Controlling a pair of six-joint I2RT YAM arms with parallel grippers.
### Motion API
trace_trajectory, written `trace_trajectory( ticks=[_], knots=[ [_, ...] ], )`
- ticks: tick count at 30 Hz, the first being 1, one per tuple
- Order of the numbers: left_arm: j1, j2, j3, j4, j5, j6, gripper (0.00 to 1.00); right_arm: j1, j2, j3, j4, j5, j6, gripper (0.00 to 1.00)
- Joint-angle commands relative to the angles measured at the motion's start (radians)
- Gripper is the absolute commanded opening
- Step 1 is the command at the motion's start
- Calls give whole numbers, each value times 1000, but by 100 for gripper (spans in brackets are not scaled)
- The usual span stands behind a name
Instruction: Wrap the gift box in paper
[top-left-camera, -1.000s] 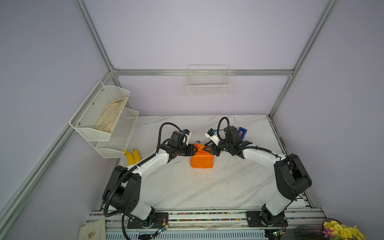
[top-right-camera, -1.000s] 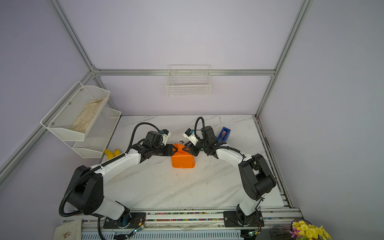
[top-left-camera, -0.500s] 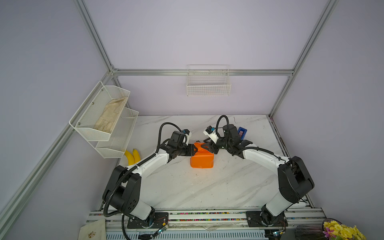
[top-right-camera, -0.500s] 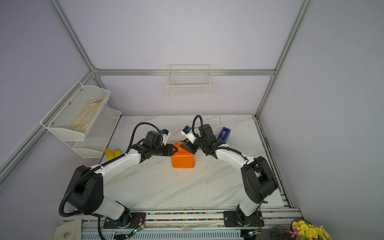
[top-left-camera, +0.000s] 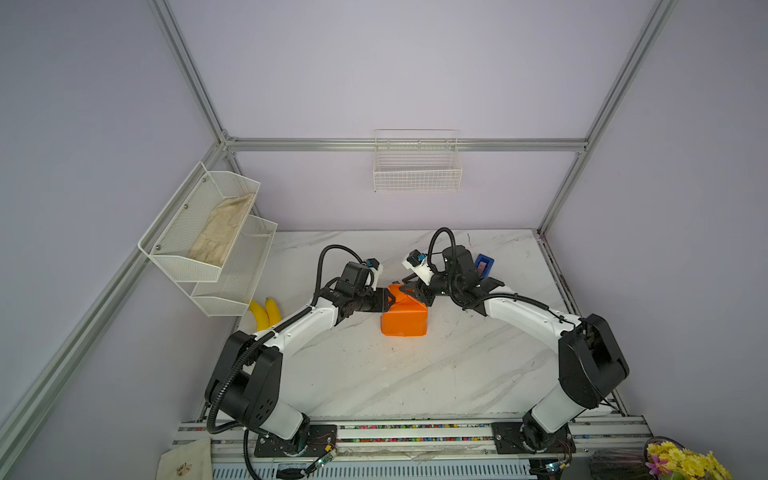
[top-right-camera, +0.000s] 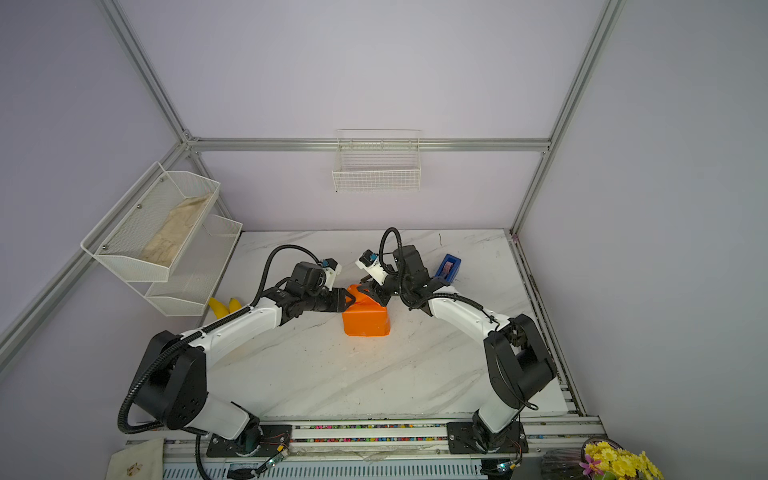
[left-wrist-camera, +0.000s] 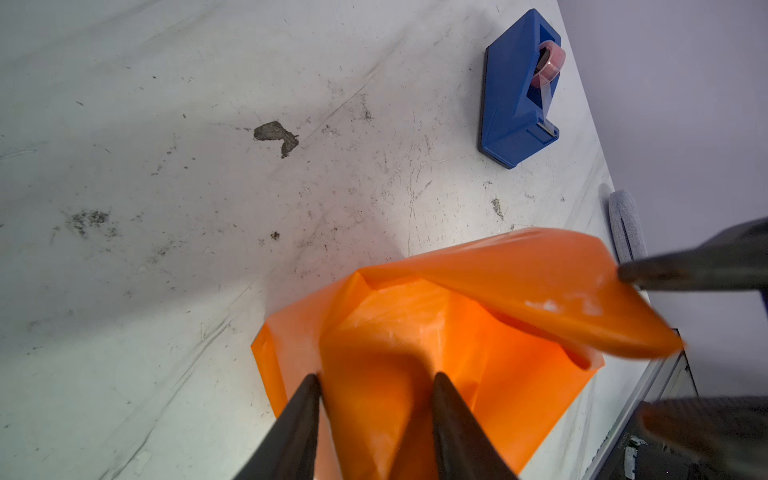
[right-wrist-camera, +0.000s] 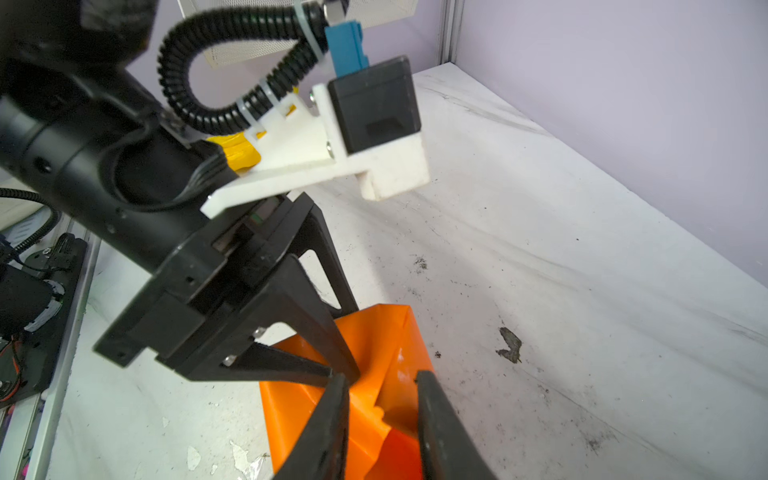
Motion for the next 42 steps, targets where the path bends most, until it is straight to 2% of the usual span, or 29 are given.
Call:
trace_trajectory(
  ticks=[1,4,7,17,20,24,26,33,42],
  knots=[
    [-40,87,-68,-265,-33,44,42,6,5,35,-21,8,-36,26],
    [-41,89,-68,-265,-35,44,42,5,8,42,-29,17,-41,21],
    [-41,89,-68,-265,-35,44,42,5,10,42,-33,30,-48,30],
    [-41,87,-71,-265,-36,44,42,6,43,69,-42,34,-65,30],
    [-41,86,-73,-265,-37,44,42,7,47,82,-57,28,-74,24],
    [-41,85,-74,-265,-42,42,42,11,33,88,-72,20,-79,6],
    [-41,89,-73,-265,-40,42,42,16,25,90,-83,14,-79,1],
    [-41,89,-77,-266,-51,37,42,56,3,79,-161,26,-83,0],
    [-41,62,-84,-265,-50,17,43,89,-57,-34,-140,75,-14,0]
  ],
)
